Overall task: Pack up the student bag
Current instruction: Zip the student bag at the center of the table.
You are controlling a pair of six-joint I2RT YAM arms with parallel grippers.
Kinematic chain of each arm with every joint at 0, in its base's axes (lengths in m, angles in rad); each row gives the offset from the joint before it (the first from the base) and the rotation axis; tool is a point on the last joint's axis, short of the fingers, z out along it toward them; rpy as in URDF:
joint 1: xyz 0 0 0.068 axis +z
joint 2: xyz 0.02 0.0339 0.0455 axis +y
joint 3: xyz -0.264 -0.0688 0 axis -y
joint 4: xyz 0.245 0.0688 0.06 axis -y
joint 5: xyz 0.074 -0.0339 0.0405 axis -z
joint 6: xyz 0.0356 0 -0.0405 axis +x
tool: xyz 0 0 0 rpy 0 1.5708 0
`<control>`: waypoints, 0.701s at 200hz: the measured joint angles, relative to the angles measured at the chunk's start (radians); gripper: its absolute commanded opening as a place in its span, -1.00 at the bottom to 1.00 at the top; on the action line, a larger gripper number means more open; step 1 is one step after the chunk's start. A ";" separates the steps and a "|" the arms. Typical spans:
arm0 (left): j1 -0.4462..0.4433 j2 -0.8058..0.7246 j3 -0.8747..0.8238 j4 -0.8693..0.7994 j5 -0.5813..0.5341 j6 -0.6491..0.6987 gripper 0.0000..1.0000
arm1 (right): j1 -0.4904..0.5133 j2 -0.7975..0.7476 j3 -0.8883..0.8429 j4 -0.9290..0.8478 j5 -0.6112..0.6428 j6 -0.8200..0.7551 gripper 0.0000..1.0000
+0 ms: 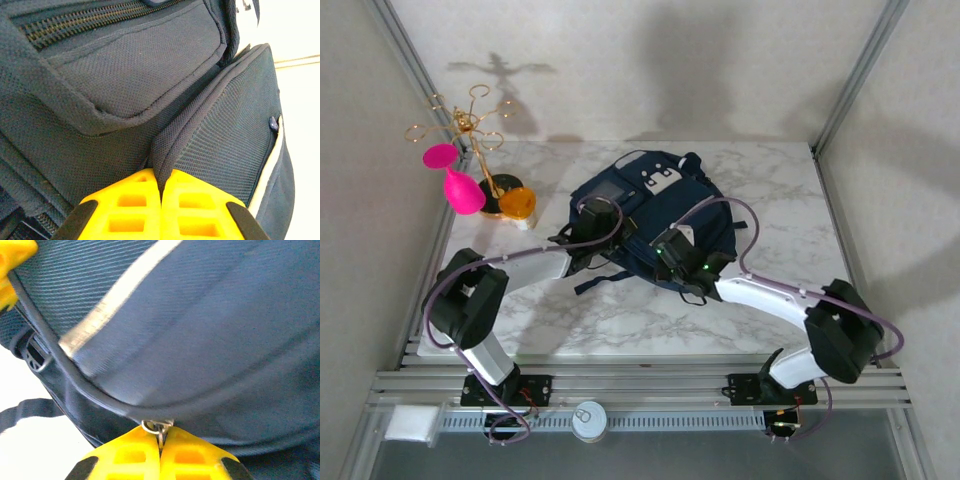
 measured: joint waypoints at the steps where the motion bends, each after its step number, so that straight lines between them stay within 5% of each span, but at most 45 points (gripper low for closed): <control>1: 0.002 0.000 0.002 -0.003 0.003 0.001 -1.00 | 0.000 -0.003 -0.001 0.000 0.002 0.000 -1.00; 42: 0.056 -0.012 0.021 -0.050 0.030 0.058 -1.00 | -0.002 -0.081 -0.032 -0.051 0.058 -0.057 -1.00; 89: 0.088 -0.080 -0.031 -0.011 0.031 0.045 -0.16 | -0.001 -0.068 -0.037 -0.013 0.023 -0.144 -1.00; 106: 0.055 -0.145 -0.085 0.015 0.030 0.016 -0.14 | -0.002 -0.063 -0.038 0.008 0.015 -0.161 -1.00; 122: 0.015 -0.186 -0.125 0.042 0.026 -0.015 -0.14 | -0.016 -0.056 -0.038 0.040 -0.026 -0.162 -0.64; 140: -0.023 -0.201 -0.163 0.073 0.008 -0.056 -0.16 | -0.043 -0.034 -0.034 0.070 -0.064 -0.159 -0.64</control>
